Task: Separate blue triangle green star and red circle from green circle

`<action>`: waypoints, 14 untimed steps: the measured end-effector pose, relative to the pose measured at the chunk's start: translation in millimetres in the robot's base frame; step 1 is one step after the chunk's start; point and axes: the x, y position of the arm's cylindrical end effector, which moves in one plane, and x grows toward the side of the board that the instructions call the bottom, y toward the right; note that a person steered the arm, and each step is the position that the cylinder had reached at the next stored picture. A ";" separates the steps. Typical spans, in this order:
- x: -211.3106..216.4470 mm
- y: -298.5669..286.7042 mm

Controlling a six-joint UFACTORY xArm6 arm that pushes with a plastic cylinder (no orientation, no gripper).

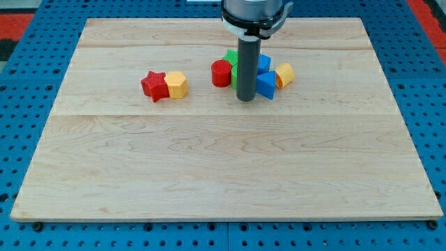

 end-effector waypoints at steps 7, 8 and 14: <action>-75.8 -49.0; -78.1 -82.0; -3.3 -108.6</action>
